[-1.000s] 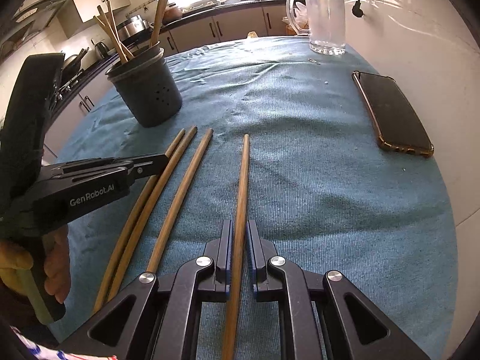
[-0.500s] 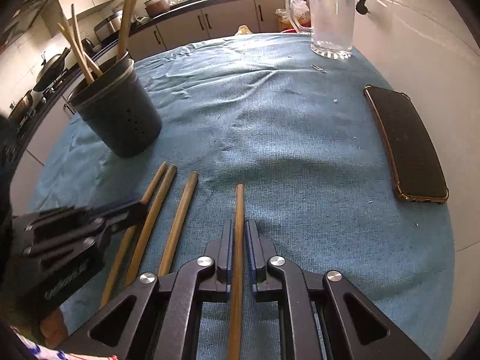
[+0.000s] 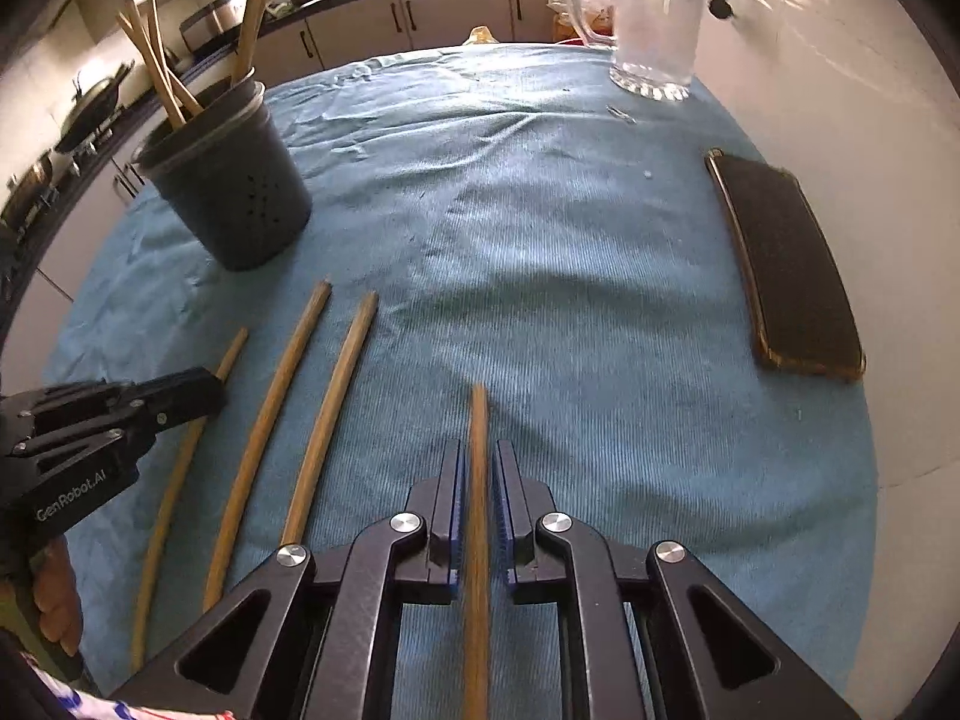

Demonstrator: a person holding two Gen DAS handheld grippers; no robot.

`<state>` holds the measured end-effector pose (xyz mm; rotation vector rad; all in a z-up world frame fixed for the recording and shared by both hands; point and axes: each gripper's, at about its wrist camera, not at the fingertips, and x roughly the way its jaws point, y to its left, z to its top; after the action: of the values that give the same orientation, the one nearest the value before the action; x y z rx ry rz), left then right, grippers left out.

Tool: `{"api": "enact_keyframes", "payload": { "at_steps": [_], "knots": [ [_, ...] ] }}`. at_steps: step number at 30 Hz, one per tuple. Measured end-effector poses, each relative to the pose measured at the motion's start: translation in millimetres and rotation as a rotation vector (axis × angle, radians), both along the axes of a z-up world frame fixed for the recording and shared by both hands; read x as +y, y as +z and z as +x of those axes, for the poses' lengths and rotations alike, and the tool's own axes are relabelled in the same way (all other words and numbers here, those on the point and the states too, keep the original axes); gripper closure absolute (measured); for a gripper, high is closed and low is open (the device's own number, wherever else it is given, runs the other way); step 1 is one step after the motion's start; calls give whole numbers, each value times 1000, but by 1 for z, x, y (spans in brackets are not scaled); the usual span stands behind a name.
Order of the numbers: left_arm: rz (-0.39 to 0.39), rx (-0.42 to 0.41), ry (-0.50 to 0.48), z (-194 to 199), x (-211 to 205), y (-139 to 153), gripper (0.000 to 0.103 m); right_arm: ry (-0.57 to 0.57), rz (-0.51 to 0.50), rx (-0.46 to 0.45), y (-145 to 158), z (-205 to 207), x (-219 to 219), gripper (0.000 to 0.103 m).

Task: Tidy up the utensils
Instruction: 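Lift both held chopsticks and carry them above the black cup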

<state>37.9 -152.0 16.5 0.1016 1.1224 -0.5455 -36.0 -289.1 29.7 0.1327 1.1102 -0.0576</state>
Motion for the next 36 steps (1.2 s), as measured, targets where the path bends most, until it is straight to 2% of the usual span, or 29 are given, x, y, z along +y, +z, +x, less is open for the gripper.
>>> {"api": "enact_keyframes", "payload": {
  "at_steps": [5,7,10,13,19,22,29,36],
  "knots": [
    [-14,-3,7,6,-2,-1,97,10,-7,5,0,13,2,94],
    [-2,-24,-2,3,-2,-1,98,14,-11,-11,0,12,3,97],
    [-11,-39,18,1,3,4,98,1,58,-76,7,7,-3,98],
    [-59,-96,46,-6,17,28,98,-9,87,-163,28,-6,-9,98],
    [-134,-254,64,-38,47,85,98,-15,82,-346,83,-37,-6,98],
    [-162,-308,67,-51,58,107,98,-11,80,-419,107,-52,2,98],
    [-200,-436,71,-85,72,148,98,11,76,-527,144,-71,18,98],
    [-247,-497,73,-95,80,173,98,40,67,-577,162,-72,31,98]
  ]
}}
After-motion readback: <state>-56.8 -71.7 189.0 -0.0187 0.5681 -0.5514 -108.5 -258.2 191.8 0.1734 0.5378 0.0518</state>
